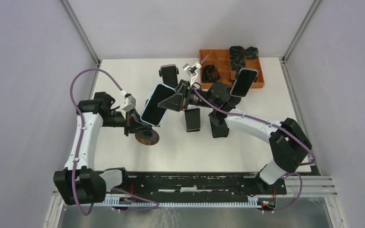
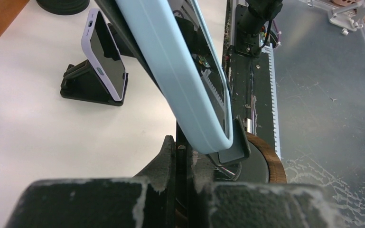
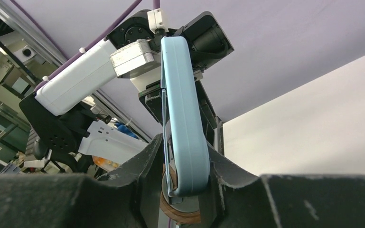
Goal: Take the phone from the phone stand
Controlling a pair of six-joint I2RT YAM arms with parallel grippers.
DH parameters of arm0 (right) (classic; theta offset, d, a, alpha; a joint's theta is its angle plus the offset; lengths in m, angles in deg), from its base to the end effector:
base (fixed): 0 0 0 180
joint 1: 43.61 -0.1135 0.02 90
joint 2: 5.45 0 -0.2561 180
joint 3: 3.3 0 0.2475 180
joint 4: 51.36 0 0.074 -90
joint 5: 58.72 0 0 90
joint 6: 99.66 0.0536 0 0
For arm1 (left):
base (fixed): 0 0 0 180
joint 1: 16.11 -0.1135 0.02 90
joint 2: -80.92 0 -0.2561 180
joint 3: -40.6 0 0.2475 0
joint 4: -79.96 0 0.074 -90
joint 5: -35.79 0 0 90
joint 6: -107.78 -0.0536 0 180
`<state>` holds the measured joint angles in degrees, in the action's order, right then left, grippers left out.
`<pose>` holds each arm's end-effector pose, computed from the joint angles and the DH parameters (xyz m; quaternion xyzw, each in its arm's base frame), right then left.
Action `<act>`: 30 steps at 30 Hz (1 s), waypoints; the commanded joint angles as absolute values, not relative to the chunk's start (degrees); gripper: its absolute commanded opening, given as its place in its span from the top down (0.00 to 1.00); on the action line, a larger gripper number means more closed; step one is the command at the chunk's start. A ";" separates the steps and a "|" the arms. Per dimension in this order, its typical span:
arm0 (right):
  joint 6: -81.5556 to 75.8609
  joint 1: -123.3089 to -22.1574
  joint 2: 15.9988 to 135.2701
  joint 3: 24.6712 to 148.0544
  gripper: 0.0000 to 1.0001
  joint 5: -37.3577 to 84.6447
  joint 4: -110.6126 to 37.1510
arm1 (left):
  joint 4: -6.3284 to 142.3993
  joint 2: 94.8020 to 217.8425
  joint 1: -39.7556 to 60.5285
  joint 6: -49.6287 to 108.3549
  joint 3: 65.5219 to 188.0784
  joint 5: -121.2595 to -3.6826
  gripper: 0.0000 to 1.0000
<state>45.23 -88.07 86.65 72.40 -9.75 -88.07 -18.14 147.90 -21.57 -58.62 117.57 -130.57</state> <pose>0.2424 0.2872 0.3393 -0.2378 0.5591 0.7156 0.3448 0.1707 -0.0360 0.3055 0.4644 0.6342 -0.4584 0.4147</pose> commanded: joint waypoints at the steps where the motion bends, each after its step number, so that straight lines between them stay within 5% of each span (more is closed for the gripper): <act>1: 43.84 -87.74 82.73 72.82 0.65 -9.41 -90.42 | -17.96 148.54 -22.74 -56.81 120.17 -132.08 0.98; 15: 42.93 -85.88 78.28 70.11 0.64 -8.95 -89.49 | -18.00 150.94 -25.70 -57.73 121.94 -129.66 0.98; 22: 43.16 -85.68 77.96 69.78 0.98 -8.93 -89.51 | -18.00 152.31 -27.46 -58.86 121.80 -128.96 0.98; 30: 40.38 -84.00 75.12 69.52 1.00 -11.34 -82.92 | -17.98 154.18 -32.57 -63.00 123.46 -124.32 0.98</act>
